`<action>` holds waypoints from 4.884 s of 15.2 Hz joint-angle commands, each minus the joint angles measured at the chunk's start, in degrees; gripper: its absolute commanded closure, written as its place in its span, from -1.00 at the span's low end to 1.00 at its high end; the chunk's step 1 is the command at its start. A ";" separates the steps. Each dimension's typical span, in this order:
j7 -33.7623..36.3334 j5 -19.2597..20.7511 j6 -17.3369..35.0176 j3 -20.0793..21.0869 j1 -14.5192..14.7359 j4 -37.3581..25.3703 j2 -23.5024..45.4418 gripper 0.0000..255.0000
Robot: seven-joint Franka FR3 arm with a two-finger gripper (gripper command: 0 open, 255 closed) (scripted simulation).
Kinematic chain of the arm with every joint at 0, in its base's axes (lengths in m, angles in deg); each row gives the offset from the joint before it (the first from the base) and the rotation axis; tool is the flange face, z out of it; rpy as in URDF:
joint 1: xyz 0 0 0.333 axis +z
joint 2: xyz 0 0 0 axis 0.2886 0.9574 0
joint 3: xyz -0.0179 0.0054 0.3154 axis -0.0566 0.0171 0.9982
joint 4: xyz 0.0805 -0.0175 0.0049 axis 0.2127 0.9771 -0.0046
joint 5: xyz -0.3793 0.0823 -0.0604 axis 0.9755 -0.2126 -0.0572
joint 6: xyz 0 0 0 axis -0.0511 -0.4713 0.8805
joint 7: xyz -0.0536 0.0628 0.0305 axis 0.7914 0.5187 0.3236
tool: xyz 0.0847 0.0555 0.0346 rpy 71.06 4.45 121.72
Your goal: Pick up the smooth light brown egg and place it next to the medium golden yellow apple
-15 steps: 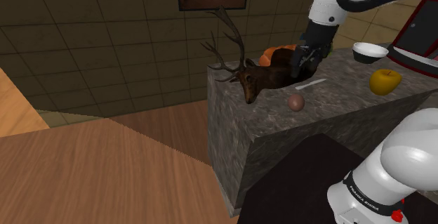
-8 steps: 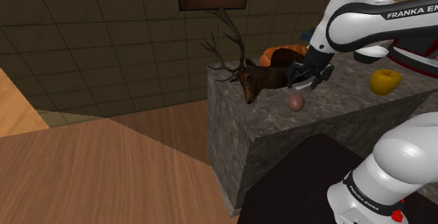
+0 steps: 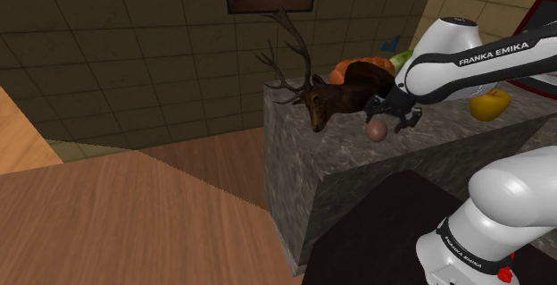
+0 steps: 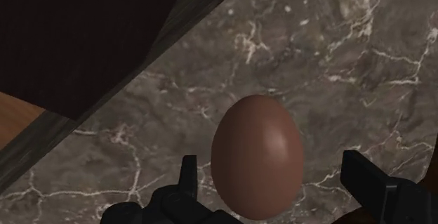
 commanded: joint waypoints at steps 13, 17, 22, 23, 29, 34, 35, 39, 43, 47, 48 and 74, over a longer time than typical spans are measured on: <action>0.18 -0.52 8.94 0.23 0.00 1.50 7.22 -1.00; 0.17 -0.51 8.92 0.22 0.00 1.50 7.20 1.00; 0.16 -0.51 8.89 0.21 -0.01 1.50 7.17 1.00; 0.17 -0.52 8.95 0.23 0.00 1.50 7.23 1.00; 0.41 -0.09 1.60 0.14 -0.28 -0.74 2.11 1.00; 0.57 0.23 -4.02 0.01 -0.47 -3.06 -1.19 1.00; 0.60 0.29 -5.09 -0.02 -0.50 -3.57 -1.75 1.00; 0.71 0.53 -9.21 -0.15 -0.63 -5.74 -3.69 1.00; 0.80 0.74 -13.08 -0.28 -0.74 -8.11 -5.20 1.00; 0.89 0.94 -16.73 -0.41 -0.85 -10.66 -6.30 1.00; 0.91 0.99 -17.61 -0.44 -0.88 -11.32 -6.52 1.00; -17.69 9.49 -25.62 -18.56 -8.07 -26.72 1.15 1.00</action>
